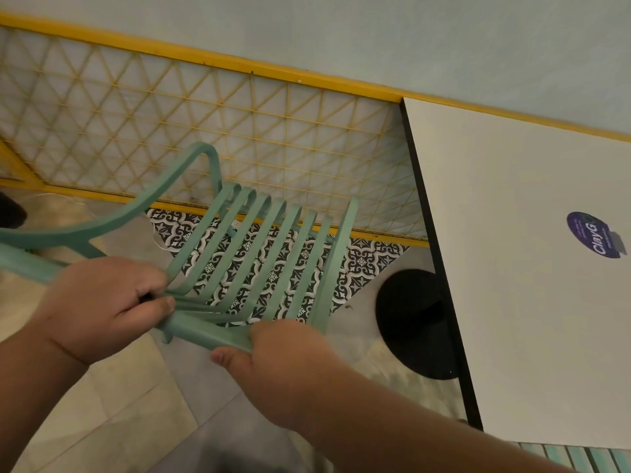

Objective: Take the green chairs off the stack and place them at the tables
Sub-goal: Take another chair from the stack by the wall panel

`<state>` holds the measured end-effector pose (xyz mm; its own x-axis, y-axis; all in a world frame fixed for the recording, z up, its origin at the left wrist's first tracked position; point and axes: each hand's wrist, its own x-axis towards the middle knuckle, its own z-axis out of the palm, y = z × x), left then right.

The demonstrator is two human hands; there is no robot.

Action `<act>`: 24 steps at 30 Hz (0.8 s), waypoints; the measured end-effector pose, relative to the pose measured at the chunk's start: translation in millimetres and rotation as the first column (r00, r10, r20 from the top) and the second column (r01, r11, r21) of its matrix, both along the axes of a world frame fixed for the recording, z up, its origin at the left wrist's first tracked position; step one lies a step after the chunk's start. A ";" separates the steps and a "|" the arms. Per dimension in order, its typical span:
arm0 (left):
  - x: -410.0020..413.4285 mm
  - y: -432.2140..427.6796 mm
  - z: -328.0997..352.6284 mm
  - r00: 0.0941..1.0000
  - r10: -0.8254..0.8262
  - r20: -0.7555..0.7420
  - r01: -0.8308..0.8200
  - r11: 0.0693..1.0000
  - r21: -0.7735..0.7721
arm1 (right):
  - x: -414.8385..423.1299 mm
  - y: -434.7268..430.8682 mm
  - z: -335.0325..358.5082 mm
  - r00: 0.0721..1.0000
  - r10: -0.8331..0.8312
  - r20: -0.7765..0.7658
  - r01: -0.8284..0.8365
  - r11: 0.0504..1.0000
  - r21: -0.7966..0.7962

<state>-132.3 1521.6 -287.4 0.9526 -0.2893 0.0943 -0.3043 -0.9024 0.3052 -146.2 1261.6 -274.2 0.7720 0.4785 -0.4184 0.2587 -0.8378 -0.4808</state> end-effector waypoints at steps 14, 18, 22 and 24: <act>5.7 2.8 15.4 0.985 0.108 -0.134 -0.101 0.993 0.064 | 3.3 10.2 3.1 0.999 -0.006 -0.033 0.007 0.999 0.050; 1.1 -9.7 7.6 0.962 0.268 0.062 -0.274 0.952 0.139 | 9.8 1.6 5.6 0.995 0.040 -0.096 -0.032 0.996 0.086; -11.0 -10.2 -23.9 0.727 0.685 -0.038 -0.676 0.706 -0.211 | 22.4 -12.1 10.2 0.983 0.146 -0.109 -0.134 0.985 0.108; -14.3 -6.9 -41.6 0.545 0.790 -0.281 -0.807 0.404 -0.430 | 31.5 -22.2 11.9 0.977 0.207 -0.060 -0.201 0.975 0.090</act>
<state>-146.6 1514.7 -329.0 0.7316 0.6789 -0.0619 0.4934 -0.4646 0.7353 -114.7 1239.3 -262.3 0.6254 0.6582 -0.4191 0.3843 -0.7272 -0.5687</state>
